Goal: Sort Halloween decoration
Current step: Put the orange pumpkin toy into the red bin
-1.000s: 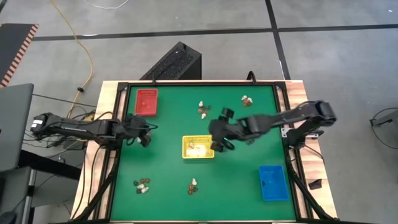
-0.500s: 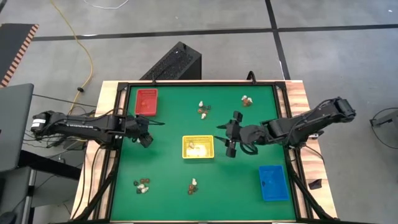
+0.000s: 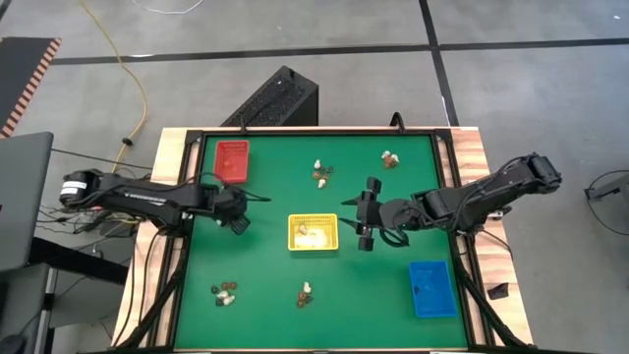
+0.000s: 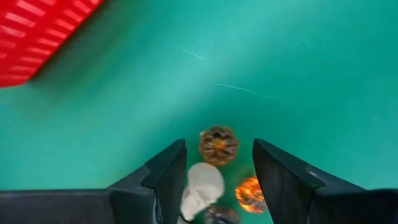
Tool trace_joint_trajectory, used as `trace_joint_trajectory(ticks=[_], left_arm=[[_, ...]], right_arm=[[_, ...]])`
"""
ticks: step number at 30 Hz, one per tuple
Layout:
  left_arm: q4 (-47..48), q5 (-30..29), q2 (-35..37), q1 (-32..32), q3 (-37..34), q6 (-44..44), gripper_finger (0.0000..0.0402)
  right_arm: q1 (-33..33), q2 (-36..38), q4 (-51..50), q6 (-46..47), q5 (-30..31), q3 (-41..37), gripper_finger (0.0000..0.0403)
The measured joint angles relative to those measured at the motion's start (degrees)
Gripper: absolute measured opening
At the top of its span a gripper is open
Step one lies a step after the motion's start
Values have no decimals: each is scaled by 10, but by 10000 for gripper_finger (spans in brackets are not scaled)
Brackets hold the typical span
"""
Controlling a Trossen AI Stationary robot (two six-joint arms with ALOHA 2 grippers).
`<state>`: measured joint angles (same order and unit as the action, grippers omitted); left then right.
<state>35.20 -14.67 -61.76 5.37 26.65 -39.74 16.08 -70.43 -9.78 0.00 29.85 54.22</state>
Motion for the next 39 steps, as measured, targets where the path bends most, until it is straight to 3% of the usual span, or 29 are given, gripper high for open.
trace_joint_trajectory(ticks=[8, 16, 27, 31, 39], left_arm=[[-12, 10, -31, 25, 0, 37, 176], [-31, 60, -47, 57, -11, 63, 170], [-29, 68, -48, 66, -8, 72, 82], [-22, 67, -51, 66, 11, 92, 73], [33, 22, -48, 67, 115, 151, 98]], right_arm=[[1, 0, -9, 31, 0, 0, 218], [8, 0, -21, 45, 0, 0, 218], [7, 0, -22, 42, 0, 0, 218], [7, 0, -22, 42, 0, 0, 218], [7, 0, -22, 41, 0, 0, 218]])
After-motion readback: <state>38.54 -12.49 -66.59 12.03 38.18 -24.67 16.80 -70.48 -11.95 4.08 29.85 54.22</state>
